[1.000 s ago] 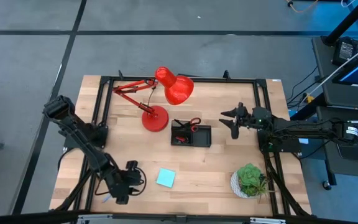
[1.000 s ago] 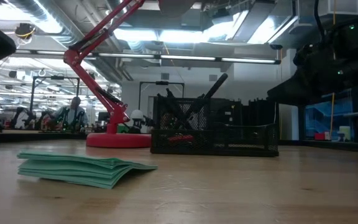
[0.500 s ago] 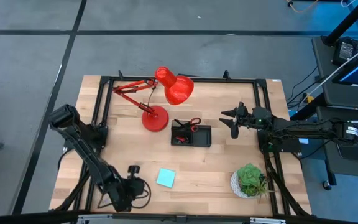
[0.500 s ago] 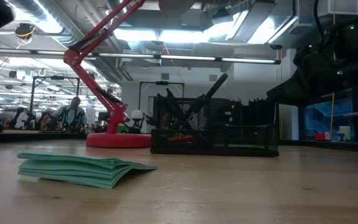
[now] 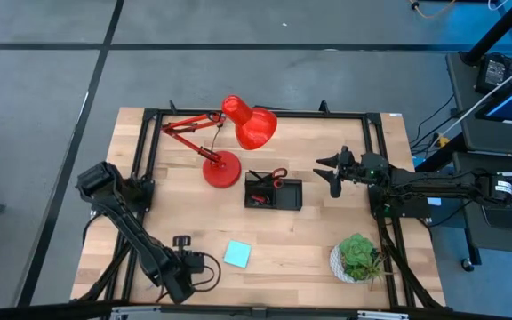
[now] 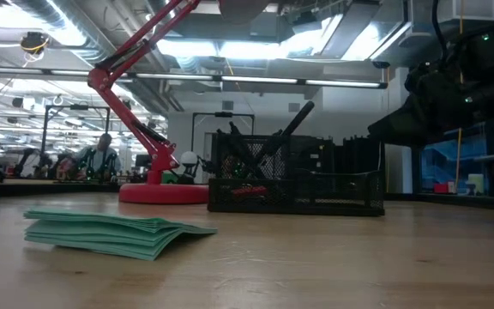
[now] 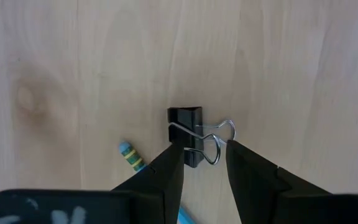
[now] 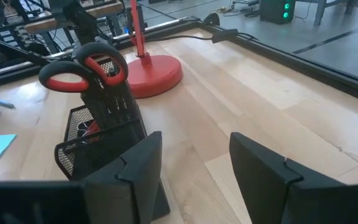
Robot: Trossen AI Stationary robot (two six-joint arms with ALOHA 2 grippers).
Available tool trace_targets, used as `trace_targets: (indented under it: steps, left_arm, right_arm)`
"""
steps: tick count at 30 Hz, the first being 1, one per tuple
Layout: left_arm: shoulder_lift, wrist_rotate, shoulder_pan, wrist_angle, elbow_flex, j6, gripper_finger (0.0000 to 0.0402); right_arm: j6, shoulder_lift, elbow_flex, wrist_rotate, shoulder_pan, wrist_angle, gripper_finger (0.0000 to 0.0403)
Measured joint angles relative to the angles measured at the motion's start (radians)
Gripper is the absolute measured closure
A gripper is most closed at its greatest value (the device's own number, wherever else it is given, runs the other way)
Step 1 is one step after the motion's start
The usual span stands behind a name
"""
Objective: Pick and place office supplies into organizer
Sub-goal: Put the black binder clip into the black desk organizer
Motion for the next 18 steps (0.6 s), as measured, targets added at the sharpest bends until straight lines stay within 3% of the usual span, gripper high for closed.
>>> trace_targets:
  steps: [8, 18]
  left_arm:
    - [0.0, -0.005, 0.0, -0.001, 0.0, -0.007, 0.0294]
    - [0.0, -0.017, 0.002, -0.026, 0.0, 0.003, 0.0346]
  right_arm:
    - [-0.002, 0.0, 0.0, 0.0, 0.0, 0.0, 0.0212]
    - [-0.006, 0.0, 0.0, 0.0, 0.0, 0.0, 0.0212]
